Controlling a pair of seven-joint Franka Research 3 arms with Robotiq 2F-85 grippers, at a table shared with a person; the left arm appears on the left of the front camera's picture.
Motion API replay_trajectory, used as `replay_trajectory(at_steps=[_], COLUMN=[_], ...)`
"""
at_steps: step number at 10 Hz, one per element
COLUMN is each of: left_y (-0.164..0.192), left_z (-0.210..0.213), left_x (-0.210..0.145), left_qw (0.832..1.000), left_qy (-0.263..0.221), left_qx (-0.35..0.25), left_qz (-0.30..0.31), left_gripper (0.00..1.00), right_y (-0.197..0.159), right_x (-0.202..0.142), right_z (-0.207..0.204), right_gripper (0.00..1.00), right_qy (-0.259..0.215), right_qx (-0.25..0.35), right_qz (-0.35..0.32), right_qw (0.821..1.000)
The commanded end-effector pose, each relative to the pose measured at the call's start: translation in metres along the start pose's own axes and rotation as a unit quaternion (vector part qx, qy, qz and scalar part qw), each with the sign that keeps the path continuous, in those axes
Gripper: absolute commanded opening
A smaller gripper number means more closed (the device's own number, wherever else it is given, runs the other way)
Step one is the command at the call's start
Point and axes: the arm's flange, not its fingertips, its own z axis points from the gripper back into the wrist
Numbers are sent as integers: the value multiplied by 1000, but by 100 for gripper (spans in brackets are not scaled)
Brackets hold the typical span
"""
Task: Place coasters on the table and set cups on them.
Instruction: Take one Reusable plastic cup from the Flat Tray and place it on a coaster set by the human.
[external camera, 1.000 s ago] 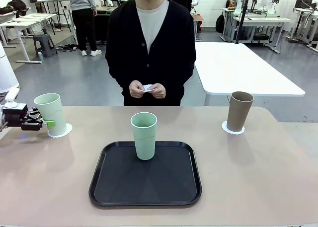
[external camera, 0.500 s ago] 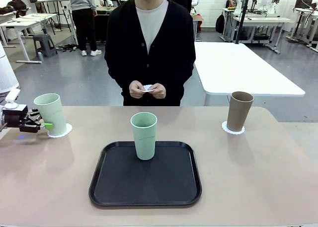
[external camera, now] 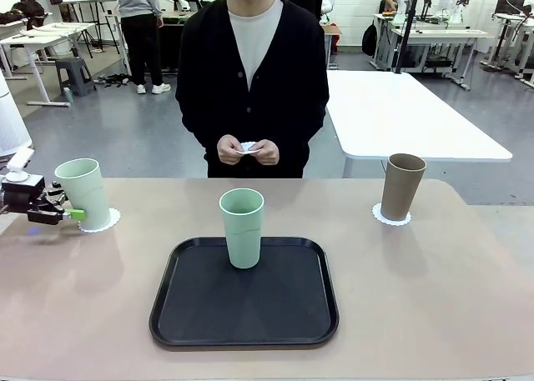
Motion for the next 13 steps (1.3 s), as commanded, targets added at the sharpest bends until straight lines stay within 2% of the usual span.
replay_trajectory(at_steps=[1,10,13], left_y=[-5,-3,-6], left_z=[4,21,35], left_x=[2,20,29], left_qw=[999,996,991], left_qy=[27,87,130], left_qx=[-17,2,1], left_qz=[-1,-28,-33], left_gripper=[100,100,100], right_y=[1,1,1], right_x=[0,0,0], right_z=[1,1,1], right_gripper=[100,100,100], right_qy=[-1,-1,-1], right_qx=[3,3,3], right_qz=[3,3,3], right_qw=[1000,1000,1000])
